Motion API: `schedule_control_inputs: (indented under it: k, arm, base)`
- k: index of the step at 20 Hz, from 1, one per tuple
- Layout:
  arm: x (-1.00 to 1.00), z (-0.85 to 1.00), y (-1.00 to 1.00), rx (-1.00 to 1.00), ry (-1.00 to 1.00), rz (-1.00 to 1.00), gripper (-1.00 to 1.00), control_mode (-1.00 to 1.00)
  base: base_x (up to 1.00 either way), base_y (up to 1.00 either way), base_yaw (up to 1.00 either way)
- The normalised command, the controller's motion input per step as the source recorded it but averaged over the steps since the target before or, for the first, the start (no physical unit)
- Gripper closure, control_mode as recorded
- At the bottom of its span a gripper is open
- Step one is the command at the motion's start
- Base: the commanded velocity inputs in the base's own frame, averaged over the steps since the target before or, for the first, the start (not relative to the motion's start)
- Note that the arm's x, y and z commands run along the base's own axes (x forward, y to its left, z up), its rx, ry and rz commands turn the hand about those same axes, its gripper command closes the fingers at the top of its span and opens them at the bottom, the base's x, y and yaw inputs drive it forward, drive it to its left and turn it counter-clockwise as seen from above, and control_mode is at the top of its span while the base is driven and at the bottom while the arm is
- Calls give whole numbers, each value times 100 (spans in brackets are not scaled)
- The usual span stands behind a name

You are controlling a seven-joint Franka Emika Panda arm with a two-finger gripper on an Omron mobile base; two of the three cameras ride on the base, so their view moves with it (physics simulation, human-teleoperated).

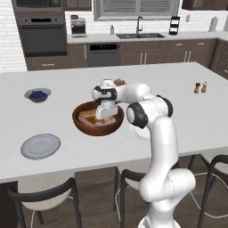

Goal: Place one bun and one sausage from the bowl on each plate.

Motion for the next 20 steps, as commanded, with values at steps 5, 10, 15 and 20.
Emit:
schedule_control_inputs:
  k: [5,10,15,20]
  arm:
    - [-3,0,0,0,0,0,100,-100]
    - [-24,-30,0,0,2,0,100,-100]
    - [-29,-15,0,0,-4,0,100,-100]
    - [-13,76,0,1,-13,0,100,-100]
  base:
    - [0,0,0]
    - [0,0,0]
    - [0,0,0]
    - [0,0,0]
